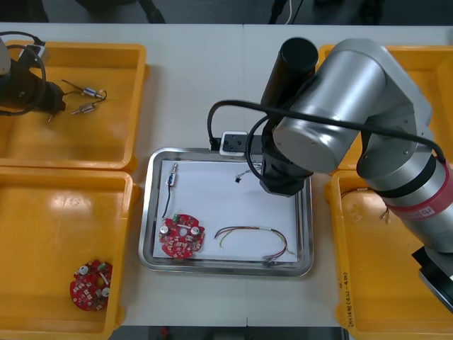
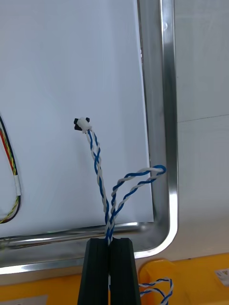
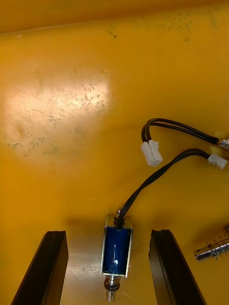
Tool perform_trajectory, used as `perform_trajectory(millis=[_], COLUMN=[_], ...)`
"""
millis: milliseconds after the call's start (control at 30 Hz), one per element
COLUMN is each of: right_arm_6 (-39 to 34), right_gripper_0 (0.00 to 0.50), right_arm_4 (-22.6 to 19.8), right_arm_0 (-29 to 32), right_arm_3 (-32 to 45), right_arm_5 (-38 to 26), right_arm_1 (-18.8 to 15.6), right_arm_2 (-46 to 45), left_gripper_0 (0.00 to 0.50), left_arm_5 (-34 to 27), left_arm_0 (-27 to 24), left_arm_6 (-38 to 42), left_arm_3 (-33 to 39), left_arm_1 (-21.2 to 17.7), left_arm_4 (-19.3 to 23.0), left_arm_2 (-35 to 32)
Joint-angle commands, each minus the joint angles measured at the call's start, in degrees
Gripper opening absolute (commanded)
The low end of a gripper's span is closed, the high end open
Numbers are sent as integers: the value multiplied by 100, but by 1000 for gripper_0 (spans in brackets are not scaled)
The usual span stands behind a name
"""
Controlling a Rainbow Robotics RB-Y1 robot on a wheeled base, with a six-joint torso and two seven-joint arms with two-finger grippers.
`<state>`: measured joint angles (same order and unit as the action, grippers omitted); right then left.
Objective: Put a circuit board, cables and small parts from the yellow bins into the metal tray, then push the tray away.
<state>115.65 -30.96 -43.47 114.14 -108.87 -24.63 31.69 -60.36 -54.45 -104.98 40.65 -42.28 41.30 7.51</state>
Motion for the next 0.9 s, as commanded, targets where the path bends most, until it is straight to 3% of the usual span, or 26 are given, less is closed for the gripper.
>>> perform_trajectory(millis=[33, 100, 367, 633, 900], right_arm_6=[90, 90, 98, 98, 98], right_gripper_0=[0, 0, 0, 0, 0], right_arm_4=[512, 740, 995, 1109, 1145], right_arm_0=[401, 524, 559, 568, 568], right_arm_3=[152, 108, -226, -692, -946], right_arm_5=[401, 621, 779, 1105, 1280], right_arm_1=[117, 117, 336, 565, 556], right_arm_2=[444, 637, 734, 734, 734], left_gripper_0=[500, 500, 500, 500, 500], left_arm_5=[86, 147, 270, 297, 288], left_arm_0=[-145, -101, 14, 110, 189], left_arm_6=[-471, -488, -603, -708, -778], left_arm_3=[48, 48, 48, 48, 48], left_arm_1=[89, 97, 89, 89, 89], left_arm_4=[80, 142, 282, 300, 256], left_arm_2=[128, 128, 128, 128, 128])
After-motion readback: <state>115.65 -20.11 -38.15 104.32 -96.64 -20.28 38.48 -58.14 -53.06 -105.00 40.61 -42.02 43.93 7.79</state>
